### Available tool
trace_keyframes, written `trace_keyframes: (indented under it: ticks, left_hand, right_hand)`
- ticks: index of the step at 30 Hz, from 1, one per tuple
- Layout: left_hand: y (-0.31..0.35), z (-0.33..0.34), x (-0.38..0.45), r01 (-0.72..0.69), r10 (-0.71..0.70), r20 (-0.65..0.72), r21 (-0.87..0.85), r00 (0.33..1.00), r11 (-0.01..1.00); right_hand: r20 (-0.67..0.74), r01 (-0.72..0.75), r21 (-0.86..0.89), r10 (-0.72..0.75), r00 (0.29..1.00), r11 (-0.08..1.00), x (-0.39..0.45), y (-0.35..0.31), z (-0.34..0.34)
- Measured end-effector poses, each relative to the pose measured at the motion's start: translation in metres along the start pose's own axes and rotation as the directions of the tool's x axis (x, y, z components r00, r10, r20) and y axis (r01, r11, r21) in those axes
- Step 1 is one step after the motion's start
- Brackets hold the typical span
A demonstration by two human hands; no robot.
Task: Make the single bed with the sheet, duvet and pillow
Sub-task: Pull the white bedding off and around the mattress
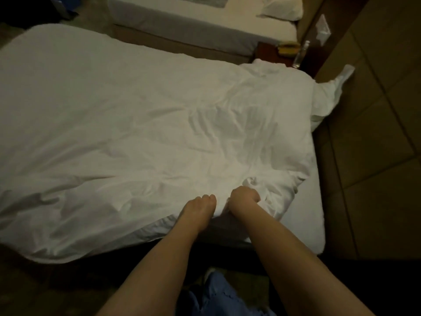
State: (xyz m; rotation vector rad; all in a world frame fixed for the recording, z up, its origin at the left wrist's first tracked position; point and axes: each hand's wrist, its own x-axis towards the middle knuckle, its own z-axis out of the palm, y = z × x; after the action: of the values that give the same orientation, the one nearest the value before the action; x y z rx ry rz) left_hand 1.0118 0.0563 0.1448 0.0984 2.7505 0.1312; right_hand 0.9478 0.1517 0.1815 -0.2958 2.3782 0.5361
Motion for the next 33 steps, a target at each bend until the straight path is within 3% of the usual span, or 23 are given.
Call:
trace_keyframes:
  ticks: [10,23,28,30,32,33]
  left_hand:
    - [0.014,0.05,-0.046,-0.267,0.259,0.084,0.106,0.962,0.958]
    - [0.015,0.047,-0.065,-0.298,0.288,0.077,0.183,0.954,0.937]
    - [0.031,0.042,-0.07,-0.308,0.314,-0.041,0.115,0.949,0.945]
    - [0.04,0.052,-0.081,-0.335,0.341,-0.072,0.085,0.937,0.938]
    - [0.052,0.077,-0.095,-0.369,0.36,0.101,0.09,0.928,0.925]
    - [0.057,0.097,-0.1,-0.384,0.372,0.122,0.089,0.92,0.919]
  right_hand:
    - [0.111,-0.097,0.046,0.091,0.99,0.994,-0.055,-0.014,0.093]
    - [0.077,-0.098,0.041,0.095,0.992,0.994,-0.083,-0.014,0.095]
    - [0.051,-0.127,0.049,0.125,0.991,0.991,-0.09,0.004,0.097]
    - [0.127,-0.128,0.04,0.122,0.984,0.991,-0.095,0.002,0.121]
    - [0.268,-0.147,0.038,0.132,0.954,0.988,-0.103,-0.004,0.155]
    - [0.325,-0.154,0.041,0.133,0.936,0.987,-0.106,-0.007,0.171]
